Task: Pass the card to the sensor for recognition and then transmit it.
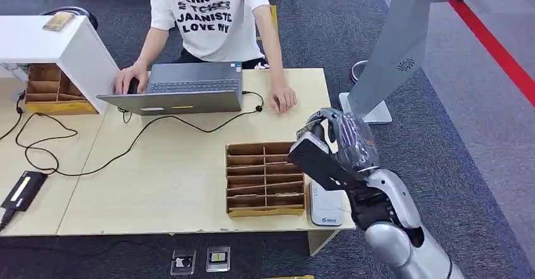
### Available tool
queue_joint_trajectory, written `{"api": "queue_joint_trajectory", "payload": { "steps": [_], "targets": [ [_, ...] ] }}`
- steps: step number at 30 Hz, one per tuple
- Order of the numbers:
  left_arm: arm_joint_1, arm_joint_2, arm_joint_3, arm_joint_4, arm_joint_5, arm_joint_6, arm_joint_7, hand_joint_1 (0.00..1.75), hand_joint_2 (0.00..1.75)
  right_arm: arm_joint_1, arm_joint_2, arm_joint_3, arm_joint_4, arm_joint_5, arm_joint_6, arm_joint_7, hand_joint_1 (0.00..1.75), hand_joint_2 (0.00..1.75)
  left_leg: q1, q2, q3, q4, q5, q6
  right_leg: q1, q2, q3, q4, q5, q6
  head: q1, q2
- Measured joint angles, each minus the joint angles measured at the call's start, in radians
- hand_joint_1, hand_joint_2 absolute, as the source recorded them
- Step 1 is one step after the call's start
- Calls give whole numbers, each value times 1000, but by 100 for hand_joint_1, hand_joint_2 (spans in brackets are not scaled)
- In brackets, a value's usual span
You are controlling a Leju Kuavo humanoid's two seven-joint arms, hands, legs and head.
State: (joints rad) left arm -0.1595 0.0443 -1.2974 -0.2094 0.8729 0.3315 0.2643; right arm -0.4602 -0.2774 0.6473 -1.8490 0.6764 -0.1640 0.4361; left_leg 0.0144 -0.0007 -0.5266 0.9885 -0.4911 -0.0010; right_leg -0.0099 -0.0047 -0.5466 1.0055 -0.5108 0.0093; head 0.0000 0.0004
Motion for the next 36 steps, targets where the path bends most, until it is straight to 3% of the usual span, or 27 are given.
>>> {"api": "queue_joint_trajectory", "payload": {
  "steps": [10, 22, 30, 36],
  "targets": [
    [-20, -7, -2, 0, -30, -12, 9, 0, 0, -201, 116, 104, 115, -111, 20, -82, 175, 175, 0, -1, -1, 0, 0, 0, 0, -1, 0, 0, 0, 0, 0, 0],
    [-53, -17, -13, 0, -73, -37, 45, 0, 0, -421, 264, 183, 448, -184, -8, -131, 175, 175, 0, -1, -1, 0, 1, 0, 0, -1, 0, 0, 0, 0, 0, 0],
    [-59, -18, -31, 0, -81, -42, 49, 0, 0, -487, 316, 212, 629, -196, -34, -148, 175, 175, 0, -1, -1, 0, 1, 0, 0, -1, -1, 0, 0, 0, 0, 0],
    [-69, -22, -51, 0, -95, -48, 51, 0, 0, -550, 344, 223, 793, -224, -102, -171, 175, 175, 0, -1, -1, 0, 1, 0, 0, -1, -1, 0, 0, 0, 0, 0]
  ]
}}
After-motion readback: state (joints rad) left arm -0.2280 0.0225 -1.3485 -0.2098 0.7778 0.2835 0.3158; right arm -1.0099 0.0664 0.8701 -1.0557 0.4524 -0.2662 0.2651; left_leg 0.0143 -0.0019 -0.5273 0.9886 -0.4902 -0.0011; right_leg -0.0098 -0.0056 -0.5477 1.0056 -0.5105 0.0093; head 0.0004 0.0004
